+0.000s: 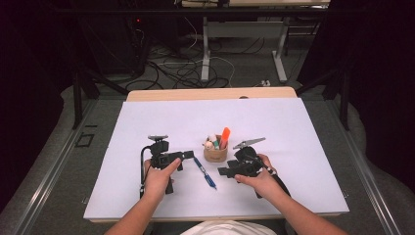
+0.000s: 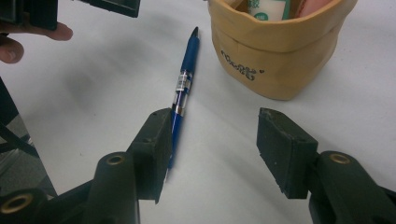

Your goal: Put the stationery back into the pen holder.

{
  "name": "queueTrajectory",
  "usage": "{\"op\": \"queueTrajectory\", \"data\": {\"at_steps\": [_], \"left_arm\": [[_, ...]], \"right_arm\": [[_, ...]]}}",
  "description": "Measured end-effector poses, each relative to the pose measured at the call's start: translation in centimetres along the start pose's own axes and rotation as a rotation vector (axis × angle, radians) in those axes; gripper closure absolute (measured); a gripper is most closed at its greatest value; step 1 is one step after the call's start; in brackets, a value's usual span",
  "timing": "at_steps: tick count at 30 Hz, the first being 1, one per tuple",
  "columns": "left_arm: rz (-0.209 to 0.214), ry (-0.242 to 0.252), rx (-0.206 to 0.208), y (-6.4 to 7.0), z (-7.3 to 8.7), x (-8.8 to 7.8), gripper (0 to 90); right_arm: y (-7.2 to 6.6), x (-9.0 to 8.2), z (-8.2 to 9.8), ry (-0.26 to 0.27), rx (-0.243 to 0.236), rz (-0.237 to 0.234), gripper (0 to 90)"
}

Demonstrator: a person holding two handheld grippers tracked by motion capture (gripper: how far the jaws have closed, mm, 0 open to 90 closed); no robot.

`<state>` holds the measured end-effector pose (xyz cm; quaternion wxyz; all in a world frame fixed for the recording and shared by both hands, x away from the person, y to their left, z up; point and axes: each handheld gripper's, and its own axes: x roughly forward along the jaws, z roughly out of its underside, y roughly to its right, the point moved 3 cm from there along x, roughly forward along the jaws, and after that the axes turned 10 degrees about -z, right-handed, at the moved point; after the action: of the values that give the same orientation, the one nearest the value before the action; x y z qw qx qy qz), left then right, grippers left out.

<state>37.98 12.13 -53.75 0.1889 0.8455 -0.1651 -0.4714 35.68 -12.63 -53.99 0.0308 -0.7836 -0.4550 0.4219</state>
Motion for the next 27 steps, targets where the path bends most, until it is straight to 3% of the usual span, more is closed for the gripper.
{"op": "queueTrajectory", "data": {"at_steps": [6, 10, 12, 16, 17, 20, 22, 27], "left_arm": [[-0.008, 0.013, -0.071, 0.1, -0.1, 0.1, 45.0], [-0.012, 0.041, -0.094, 0.3, -0.2, 0.2, 46.4], [-0.014, 0.038, -0.109, 0.5, -0.3, 0.4, 46.4], [-0.011, 0.011, -0.165, 0.6, -0.3, 0.6, 47.6], [-0.013, 0.007, -0.181, 0.7, -0.3, 0.7, 48.1], [-0.014, -0.009, -0.207, 0.7, -0.2, 0.9, 48.8], [-0.010, -0.018, -0.246, 0.8, -0.2, 1.1, 50.2], [-0.023, -0.017, -0.318, 0.8, -0.3, 1.3, 52.8]], "right_arm": [[-0.1, 0.2, 0.0, 0.015, 0.002, -0.009, 46.7], [0.0, 0.1, 0.0, 0.014, 0.009, -0.008, 46.7], [0.0, 0.1, 0.0, 0.033, 0.010, -0.008, 46.7], [0.0, 0.0, 0.1, 0.006, 0.019, -0.005, 46.7], [0.0, 0.2, 0.1, 0.033, 0.012, -0.011, 46.7], [0.0, 0.0, 0.1, -0.001, 0.020, -0.005, 46.7], [0.0, 0.1, 0.2, 0.023, 0.024, -0.010, 46.7], [0.2, -0.1, 0.2, 0.024, 0.019, -0.008, 46.7]]}}
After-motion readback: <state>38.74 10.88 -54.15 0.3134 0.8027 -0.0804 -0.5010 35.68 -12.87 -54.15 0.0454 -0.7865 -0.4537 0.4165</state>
